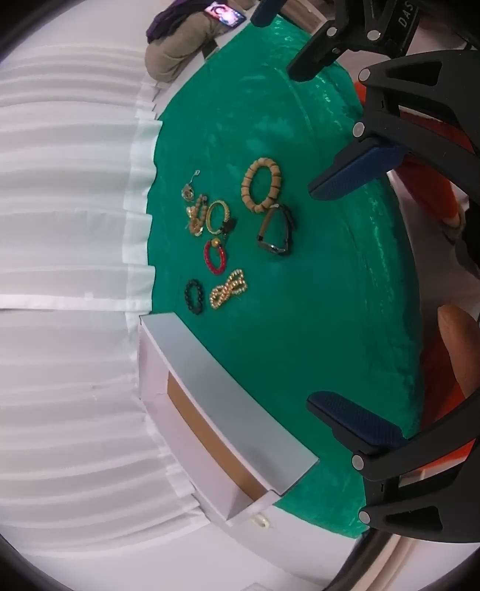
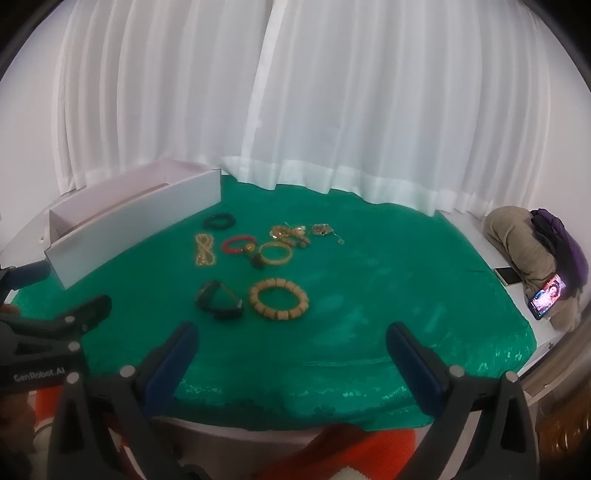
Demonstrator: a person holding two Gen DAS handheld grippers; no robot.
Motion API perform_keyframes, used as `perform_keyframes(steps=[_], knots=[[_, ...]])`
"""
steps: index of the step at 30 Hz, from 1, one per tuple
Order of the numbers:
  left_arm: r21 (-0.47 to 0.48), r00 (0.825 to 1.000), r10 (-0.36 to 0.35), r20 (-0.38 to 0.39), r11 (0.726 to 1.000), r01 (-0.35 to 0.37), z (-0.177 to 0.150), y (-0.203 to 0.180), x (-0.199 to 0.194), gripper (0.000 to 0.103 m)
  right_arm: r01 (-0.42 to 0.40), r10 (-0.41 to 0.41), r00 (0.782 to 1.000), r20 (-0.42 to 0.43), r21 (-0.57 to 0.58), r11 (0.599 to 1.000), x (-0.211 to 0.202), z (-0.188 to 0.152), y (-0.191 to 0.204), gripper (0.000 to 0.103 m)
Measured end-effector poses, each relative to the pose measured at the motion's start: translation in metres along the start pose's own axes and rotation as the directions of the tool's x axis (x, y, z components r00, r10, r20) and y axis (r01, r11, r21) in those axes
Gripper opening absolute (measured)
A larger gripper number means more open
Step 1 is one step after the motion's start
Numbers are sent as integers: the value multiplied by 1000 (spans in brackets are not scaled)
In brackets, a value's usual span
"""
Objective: Organize jewelry
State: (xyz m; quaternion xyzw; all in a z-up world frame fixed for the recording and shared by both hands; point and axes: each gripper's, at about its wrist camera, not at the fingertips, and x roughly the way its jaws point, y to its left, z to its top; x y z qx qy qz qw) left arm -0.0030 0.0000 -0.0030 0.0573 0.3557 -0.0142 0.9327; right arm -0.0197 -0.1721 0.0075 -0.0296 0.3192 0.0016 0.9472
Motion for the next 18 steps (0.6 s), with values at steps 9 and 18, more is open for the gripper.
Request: perform_keyframes(steps=[9, 18], knots=[[-43, 999, -43, -25, 998, 42, 2, 13, 4, 103, 3, -3, 1000, -15, 14, 1000, 5, -1, -1, 103], [-44, 999, -42, -33, 998, 41, -1, 7, 3, 103, -12, 12, 1000, -11, 7, 1000, 3, 2, -1, 103]])
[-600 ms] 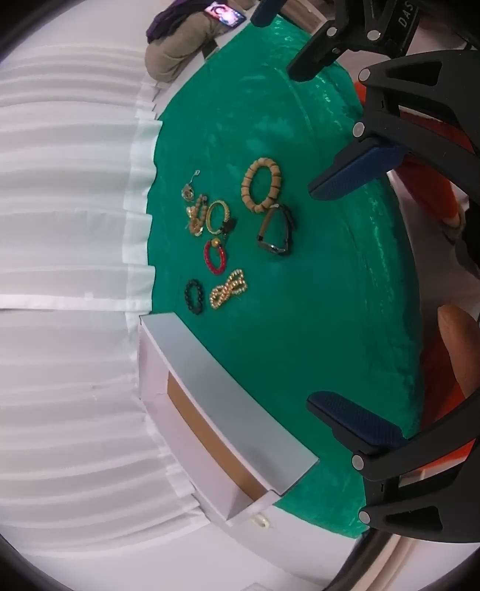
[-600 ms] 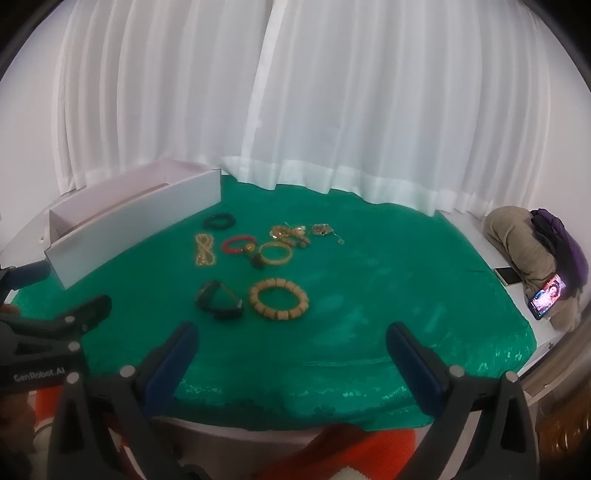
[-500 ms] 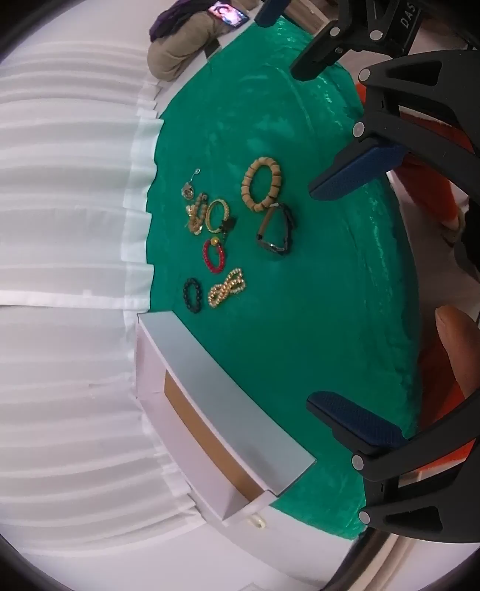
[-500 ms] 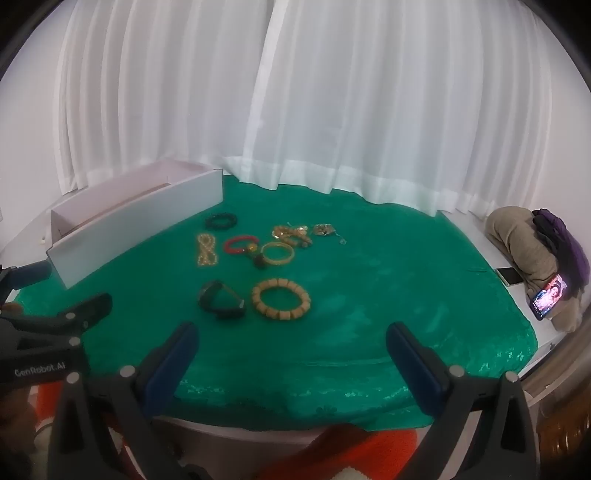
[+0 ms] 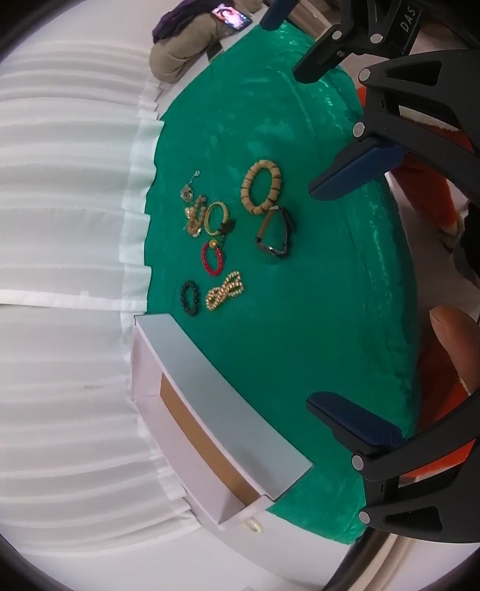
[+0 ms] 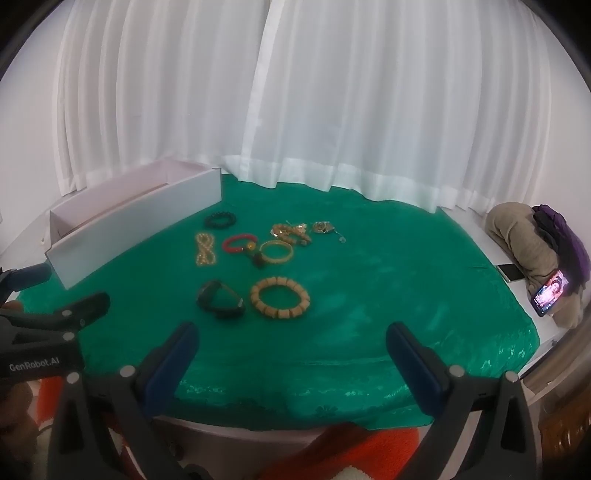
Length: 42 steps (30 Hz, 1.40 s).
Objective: Organize jewelry
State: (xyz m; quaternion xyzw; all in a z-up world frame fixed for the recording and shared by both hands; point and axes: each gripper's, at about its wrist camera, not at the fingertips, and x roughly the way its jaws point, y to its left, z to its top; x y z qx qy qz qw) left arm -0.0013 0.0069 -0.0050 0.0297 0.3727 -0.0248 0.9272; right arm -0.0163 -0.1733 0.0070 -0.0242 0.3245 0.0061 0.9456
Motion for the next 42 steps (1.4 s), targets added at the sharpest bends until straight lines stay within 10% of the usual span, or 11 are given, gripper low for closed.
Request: perform_keyframes(steps=[42], knots=[[31, 999, 36, 26, 999, -37, 6, -4, -9, 103, 13, -13, 1000, 17, 11, 1000, 4, 2, 1, 103]])
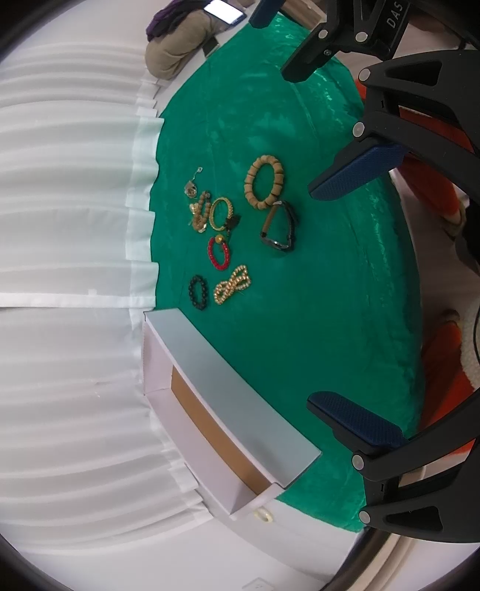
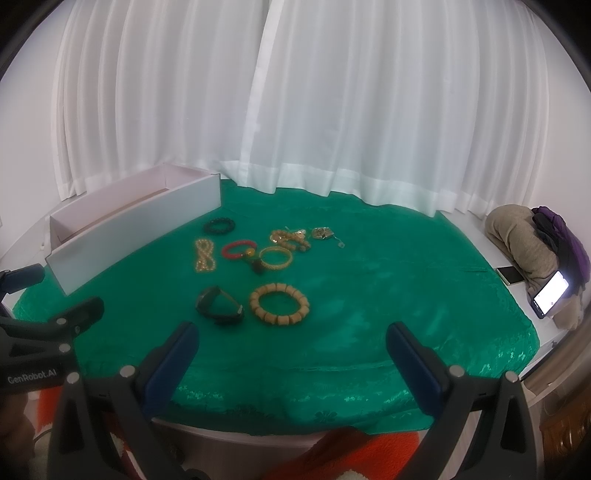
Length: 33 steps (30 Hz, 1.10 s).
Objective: Organize jewelry
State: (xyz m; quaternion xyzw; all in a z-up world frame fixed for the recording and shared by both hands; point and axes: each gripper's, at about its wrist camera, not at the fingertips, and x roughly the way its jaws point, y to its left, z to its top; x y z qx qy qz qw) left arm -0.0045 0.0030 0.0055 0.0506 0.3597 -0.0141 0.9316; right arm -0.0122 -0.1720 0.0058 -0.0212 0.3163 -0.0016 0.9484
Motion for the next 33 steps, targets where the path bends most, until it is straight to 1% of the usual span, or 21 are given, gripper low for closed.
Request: perform_keyframes(steps=[6, 8, 17, 21, 26, 33], knots=[[3, 1000, -1, 1, 1000, 1, -1, -5, -4, 103, -3, 3, 1000, 0, -1, 1000, 0, 0, 1, 103], [0, 1000, 0, 1, 1000, 0, 1, 1, 1, 103, -7, 7, 1000, 1, -1, 1000, 0, 0, 1, 103], [-1, 1000, 0, 0, 1000, 0, 1, 1, 1, 103, -10, 10, 1000, 13, -2, 1000, -3, -2, 5, 103], [-2, 1000, 0, 0, 1000, 0, 1, 1, 1, 103, -32, 31, 999, 20, 7, 999, -4, -3, 2, 103], [-1, 1000, 0, 0, 1000, 0, 1, 1, 1, 103, -36, 35, 999, 24, 9, 999, -5, -3, 1, 103], [-1, 1000, 0, 0, 1000, 0, 0, 2, 1, 103, -24, 24, 999, 25, 0, 1000, -4, -3, 1, 103]])
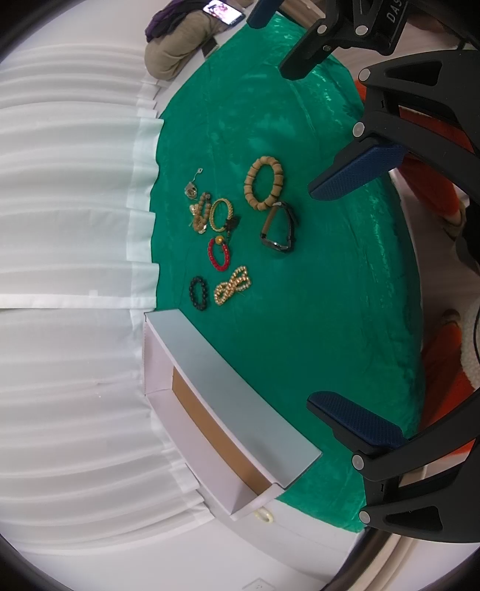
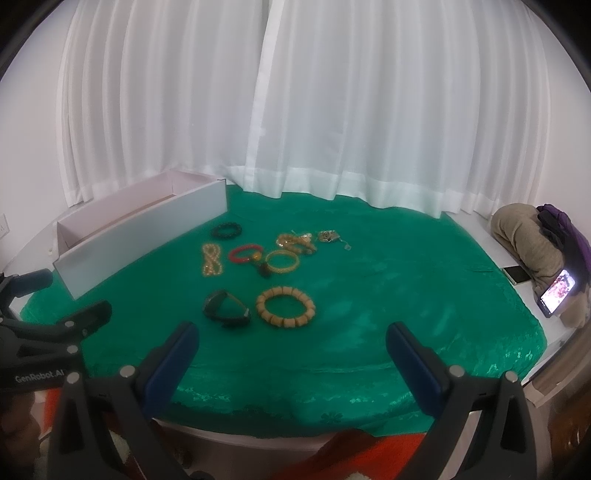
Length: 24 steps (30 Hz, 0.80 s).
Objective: Organize jewelry
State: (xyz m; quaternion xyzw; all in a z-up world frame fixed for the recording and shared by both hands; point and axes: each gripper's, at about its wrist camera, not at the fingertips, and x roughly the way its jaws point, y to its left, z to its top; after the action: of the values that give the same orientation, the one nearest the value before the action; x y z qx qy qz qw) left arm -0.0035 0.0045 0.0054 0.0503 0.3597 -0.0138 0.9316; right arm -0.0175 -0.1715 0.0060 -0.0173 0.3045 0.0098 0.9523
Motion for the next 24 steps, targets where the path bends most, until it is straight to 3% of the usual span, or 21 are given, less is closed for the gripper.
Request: perform_keyframes(steps=[8, 24], knots=[[1, 1000, -1, 2, 1000, 1, -1, 0, 0, 103, 2, -2, 1000, -3, -9, 1000, 1, 0, -2, 103], [2, 1000, 0, -1, 1000, 0, -1, -2, -1, 103, -75, 75, 997, 30, -8, 997, -1, 1, -7, 103]])
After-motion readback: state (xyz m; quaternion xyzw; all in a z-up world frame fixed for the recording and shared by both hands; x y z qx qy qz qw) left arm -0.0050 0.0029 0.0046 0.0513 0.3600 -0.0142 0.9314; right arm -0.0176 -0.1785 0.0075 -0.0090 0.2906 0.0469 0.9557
